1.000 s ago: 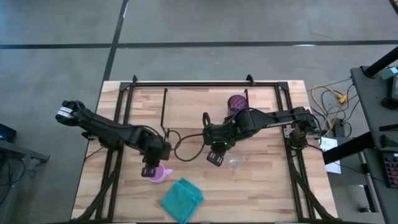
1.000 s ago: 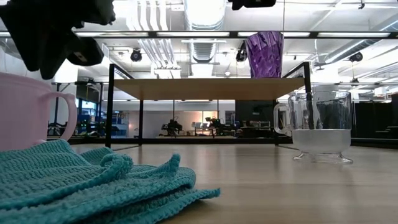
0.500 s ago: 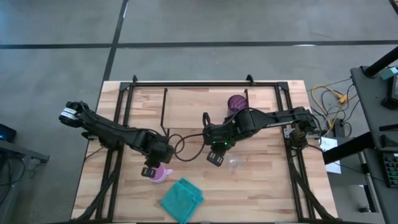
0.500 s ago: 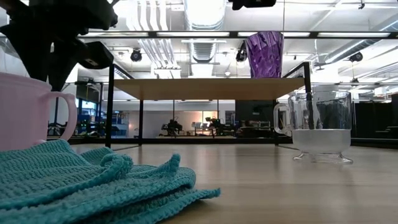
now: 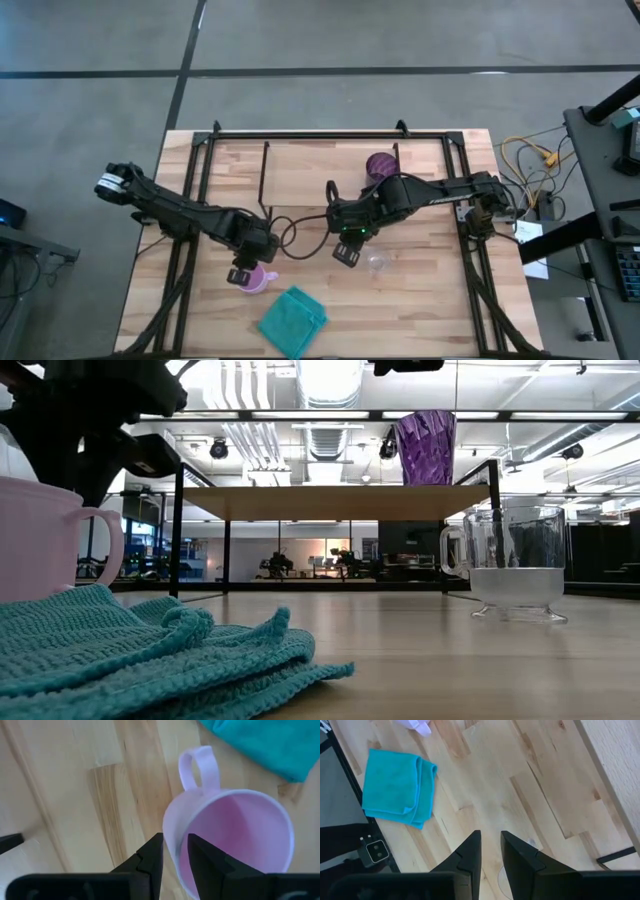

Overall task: Stack small to large cups/mugs on shelf
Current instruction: Put the pink mug on the shelf

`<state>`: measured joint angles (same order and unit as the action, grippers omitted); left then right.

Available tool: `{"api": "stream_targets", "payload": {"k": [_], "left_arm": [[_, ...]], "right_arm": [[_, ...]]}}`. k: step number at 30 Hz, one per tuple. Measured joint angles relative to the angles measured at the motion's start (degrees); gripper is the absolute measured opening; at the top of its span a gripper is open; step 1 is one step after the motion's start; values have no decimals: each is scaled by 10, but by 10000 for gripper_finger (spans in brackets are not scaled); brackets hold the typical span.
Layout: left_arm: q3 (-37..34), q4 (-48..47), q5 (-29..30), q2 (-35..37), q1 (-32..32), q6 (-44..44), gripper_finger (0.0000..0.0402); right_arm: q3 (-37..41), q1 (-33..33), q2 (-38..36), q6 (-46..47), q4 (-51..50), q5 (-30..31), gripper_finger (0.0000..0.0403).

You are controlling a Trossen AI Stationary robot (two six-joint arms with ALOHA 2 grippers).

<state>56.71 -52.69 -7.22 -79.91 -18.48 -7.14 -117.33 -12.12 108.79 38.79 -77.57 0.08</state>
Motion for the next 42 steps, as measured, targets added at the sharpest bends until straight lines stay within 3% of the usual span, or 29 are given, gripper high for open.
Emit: {"api": "stream_targets", "payload": {"k": [10, 17, 21, 26, 32, 37, 42], "left_arm": [[-30, 27, 0, 0, 0, -15, 73], [-20, 26, 3, 0, 0, -10, 12], [2, 16, 4, 1, 0, -10, 6], [75, -68, 7, 1, 0, 10, 2], [211, -165, 81, 2, 7, 69, 2], [323, -183, 141, -7, 36, 99, 2], [410, -184, 158, -35, 105, 87, 2]], "right_arm": [[0, 0, 0, 0, 0, 0, 68], [0, 0, 0, -2, -1, 0, 68], [0, 0, 0, -2, -1, 0, 68], [0, 0, -5, -4, -3, -18, 68], [-35, 0, -23, -4, -37, -35, 68], [-72, 0, -46, 0, -61, -34, 68], [-96, 0, -80, 0, -62, -26, 68]]}}
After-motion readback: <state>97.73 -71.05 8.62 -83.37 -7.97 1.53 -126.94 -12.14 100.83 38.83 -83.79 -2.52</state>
